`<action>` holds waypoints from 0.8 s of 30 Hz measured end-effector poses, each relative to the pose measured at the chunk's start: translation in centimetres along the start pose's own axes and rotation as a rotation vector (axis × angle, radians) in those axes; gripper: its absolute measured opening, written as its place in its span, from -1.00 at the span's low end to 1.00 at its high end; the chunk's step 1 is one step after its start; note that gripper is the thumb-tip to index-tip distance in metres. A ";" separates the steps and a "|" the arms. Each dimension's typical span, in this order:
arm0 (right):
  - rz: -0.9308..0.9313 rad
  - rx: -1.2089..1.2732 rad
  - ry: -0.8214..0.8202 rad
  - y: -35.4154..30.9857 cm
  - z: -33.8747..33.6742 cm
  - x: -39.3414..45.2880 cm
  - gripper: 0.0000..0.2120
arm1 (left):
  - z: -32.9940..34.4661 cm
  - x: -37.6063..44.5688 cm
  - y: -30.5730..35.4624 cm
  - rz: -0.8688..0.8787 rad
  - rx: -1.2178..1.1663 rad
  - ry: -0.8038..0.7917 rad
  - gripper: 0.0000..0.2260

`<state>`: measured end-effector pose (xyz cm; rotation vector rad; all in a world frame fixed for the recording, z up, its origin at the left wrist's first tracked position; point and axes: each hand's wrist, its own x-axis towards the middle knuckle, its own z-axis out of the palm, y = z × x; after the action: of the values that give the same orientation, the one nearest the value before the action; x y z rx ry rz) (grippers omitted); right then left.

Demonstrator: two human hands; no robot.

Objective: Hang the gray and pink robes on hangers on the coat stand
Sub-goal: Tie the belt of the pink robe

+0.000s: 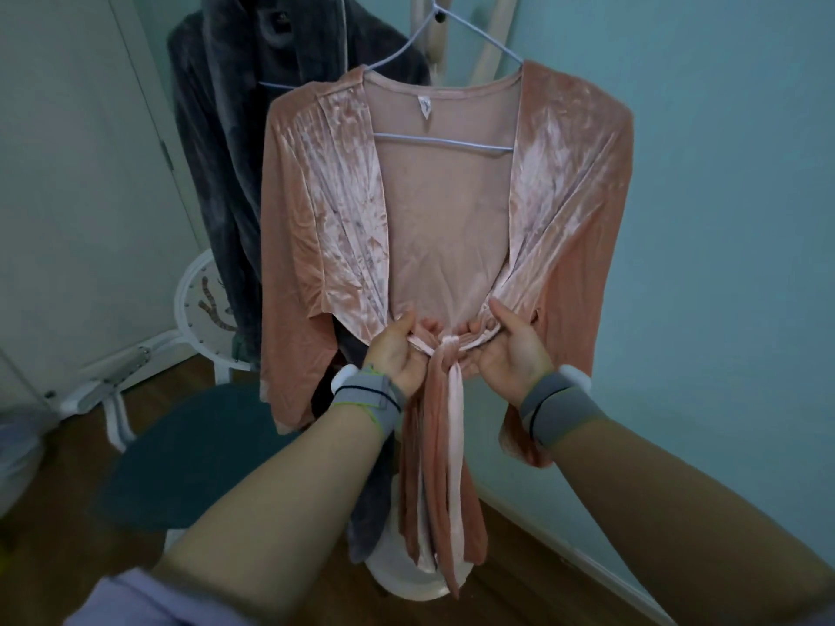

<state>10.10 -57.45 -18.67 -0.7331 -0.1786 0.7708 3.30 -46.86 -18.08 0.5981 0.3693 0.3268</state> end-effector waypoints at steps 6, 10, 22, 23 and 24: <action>-0.071 -0.073 0.116 -1.4 2.1 0.4 -0.56 | 0.5 1.3 0.4 0.150 0.105 0.098 -0.67; -0.070 -0.222 0.150 -2.3 1.8 0.5 -0.56 | -0.6 1.7 0.4 0.198 0.225 0.090 -0.76; -0.125 -0.469 0.326 -3.0 -3.3 1.3 -0.60 | -6.2 2.9 1.0 0.261 0.480 0.279 -0.59; -0.138 -0.497 0.339 -3.0 -3.3 1.3 -0.60 | -6.1 2.9 1.1 0.264 0.490 0.282 -0.59; -0.146 -0.535 0.352 -2.9 -3.3 1.2 -0.60 | -5.8 2.8 1.0 0.250 0.503 0.265 -0.60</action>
<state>13.99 -59.81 -19.35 -1.3342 -0.1172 0.4418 3.13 -42.13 -22.58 1.1038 0.6423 0.5623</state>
